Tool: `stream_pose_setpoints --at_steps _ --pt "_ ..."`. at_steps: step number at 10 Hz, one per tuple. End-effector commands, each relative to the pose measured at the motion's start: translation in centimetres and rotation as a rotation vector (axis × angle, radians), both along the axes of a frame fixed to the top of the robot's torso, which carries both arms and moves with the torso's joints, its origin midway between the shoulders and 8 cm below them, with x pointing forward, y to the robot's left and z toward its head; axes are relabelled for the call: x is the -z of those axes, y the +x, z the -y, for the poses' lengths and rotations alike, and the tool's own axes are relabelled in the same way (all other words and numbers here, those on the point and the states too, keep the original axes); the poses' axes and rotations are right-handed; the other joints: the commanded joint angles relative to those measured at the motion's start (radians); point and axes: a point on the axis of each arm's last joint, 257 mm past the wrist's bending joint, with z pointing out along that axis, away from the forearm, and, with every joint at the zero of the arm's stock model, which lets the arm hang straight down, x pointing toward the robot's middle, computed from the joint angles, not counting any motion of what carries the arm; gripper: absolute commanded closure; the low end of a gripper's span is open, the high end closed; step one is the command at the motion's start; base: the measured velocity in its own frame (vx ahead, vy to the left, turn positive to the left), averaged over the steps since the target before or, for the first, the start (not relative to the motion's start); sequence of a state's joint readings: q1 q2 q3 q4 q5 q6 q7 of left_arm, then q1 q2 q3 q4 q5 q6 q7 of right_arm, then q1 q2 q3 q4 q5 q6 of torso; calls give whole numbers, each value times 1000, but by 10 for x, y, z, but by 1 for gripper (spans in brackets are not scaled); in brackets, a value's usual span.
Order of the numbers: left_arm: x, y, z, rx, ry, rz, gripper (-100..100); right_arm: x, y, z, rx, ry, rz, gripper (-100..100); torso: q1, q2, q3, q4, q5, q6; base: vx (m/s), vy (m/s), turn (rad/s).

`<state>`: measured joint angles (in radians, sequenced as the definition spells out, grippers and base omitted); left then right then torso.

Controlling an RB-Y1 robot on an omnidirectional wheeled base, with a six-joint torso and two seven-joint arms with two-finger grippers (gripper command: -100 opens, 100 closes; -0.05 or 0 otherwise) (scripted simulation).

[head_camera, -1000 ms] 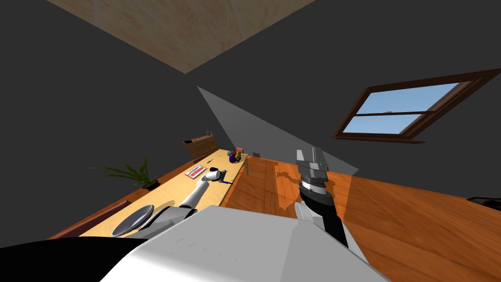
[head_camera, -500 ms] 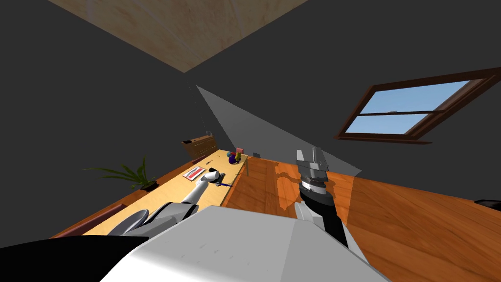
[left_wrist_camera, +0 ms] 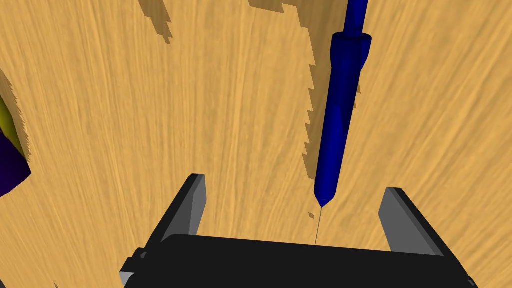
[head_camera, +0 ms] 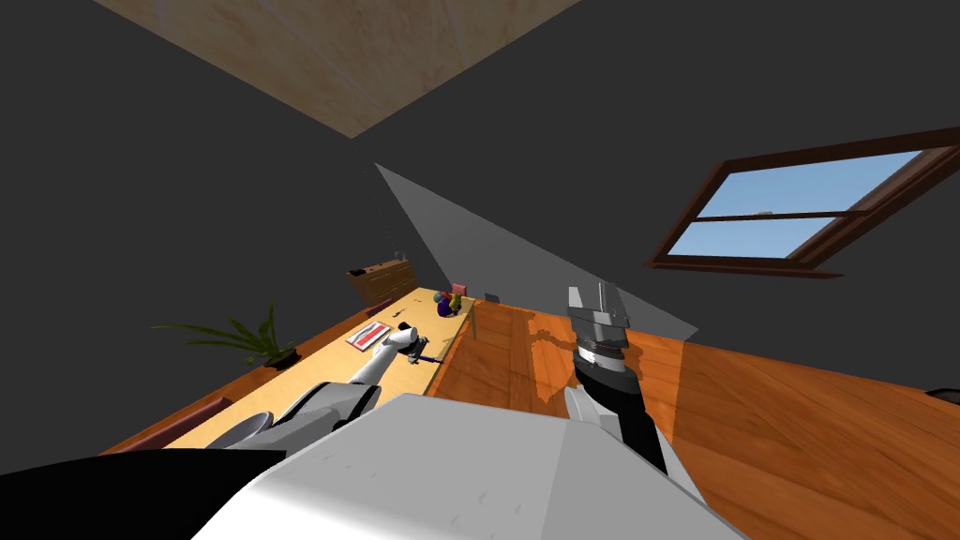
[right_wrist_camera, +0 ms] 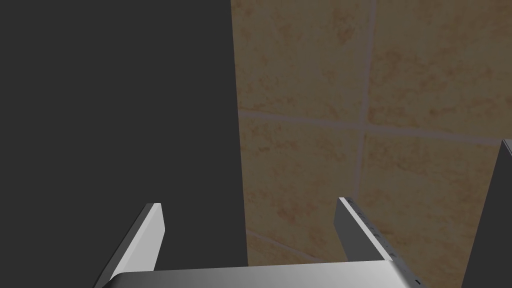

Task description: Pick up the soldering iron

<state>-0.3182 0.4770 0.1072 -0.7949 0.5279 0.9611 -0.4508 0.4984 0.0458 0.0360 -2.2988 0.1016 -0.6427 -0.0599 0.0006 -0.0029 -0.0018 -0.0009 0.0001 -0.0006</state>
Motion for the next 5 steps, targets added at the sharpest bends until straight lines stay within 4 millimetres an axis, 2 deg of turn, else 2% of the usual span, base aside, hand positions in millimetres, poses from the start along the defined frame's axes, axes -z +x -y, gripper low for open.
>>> stream_pose_setpoints --at_steps 1,3,5 --pt "4 -4 -1 -3 -3 -15 -100 0 0 0 0 0 0 0 0 0 0 0 0 0 21 5 1" --pt "9 -24 -4 2 -23 -96 -100 0 0 0 0 0 0 0 0 1 0 0 0 0 61 10 6" --pt "12 -29 -4 -5 -26 -110 -100 0 0 0 0 0 0 0 0 -1 0 0 0 0 46 2 1"
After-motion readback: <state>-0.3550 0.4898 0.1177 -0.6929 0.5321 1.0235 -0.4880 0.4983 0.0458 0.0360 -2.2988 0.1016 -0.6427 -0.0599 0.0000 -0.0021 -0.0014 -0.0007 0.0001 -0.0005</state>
